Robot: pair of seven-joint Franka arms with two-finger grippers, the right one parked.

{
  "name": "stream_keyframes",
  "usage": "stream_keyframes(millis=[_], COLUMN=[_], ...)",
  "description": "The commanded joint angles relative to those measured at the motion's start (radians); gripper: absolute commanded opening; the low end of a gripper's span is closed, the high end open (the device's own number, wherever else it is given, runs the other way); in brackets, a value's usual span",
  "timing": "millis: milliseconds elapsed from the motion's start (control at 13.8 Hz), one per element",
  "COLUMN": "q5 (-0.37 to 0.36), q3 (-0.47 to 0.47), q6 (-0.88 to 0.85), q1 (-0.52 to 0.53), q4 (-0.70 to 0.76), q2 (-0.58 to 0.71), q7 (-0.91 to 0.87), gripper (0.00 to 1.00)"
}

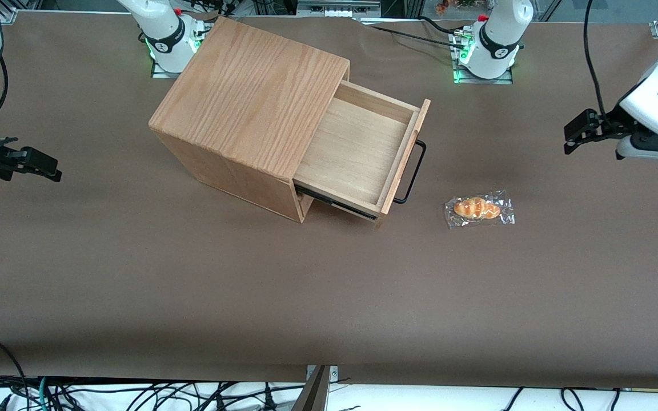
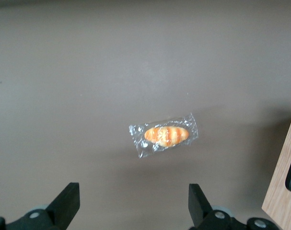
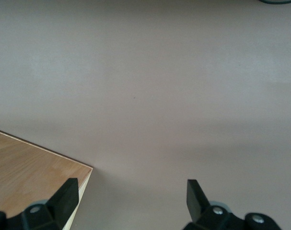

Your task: Open top drawer with left arm

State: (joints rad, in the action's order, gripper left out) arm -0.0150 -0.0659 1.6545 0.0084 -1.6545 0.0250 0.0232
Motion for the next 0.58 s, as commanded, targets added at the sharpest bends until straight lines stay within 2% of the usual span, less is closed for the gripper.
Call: stream_keyframes(millis=[0,508], q5=[-0.029,-0.016], q3=[-0.008,-0.008], q6=[-0.065,-0.064], q1=[0.002,0.002], q4=[0.104,0.091], q2=[-0.059,-0.053], q7=[-0.008,0.003], gripper=[1.0,1.0])
